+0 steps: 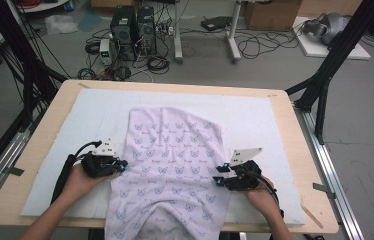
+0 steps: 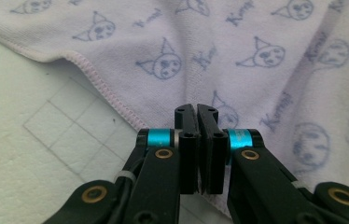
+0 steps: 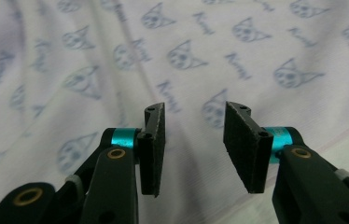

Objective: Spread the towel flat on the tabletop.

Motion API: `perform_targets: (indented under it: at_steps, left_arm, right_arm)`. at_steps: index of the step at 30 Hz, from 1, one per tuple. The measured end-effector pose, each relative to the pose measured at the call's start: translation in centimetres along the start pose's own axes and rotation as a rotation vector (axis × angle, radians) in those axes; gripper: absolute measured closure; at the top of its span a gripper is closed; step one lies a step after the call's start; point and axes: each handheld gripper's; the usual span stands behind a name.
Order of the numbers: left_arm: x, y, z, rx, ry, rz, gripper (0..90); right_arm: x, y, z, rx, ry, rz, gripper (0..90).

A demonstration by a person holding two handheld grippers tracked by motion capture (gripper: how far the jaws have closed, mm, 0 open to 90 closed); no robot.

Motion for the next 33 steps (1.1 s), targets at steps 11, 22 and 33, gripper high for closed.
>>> perform_targets:
  at_steps: [11, 22, 33]
  left_arm:
    - [-1.9, 1.3, 1.1, 0.042, -0.048, 0.152, 87.8]
    - [-2.7, -0.1, 1.6, 0.091, -0.076, 0.189, 70.7]
    - [3.2, -3.8, -1.0, 0.115, 0.031, -0.074, 47.5]
  right_arm:
    - [2.2, 2.2, 1.4, -0.116, -0.013, -0.074, 88.3]
    - [4.3, 1.5, 1.7, -0.016, 0.052, -0.161, 71.4]
    - [-3.0, -0.4, 0.1, 0.034, -0.028, 0.054, 48.9]
Point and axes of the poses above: each handheld gripper's, and its own axes: y roughly forward along the jaws, z roughly out of its top, x roughly to its right, and after that the axes turned 6 degrees about x, right-handed
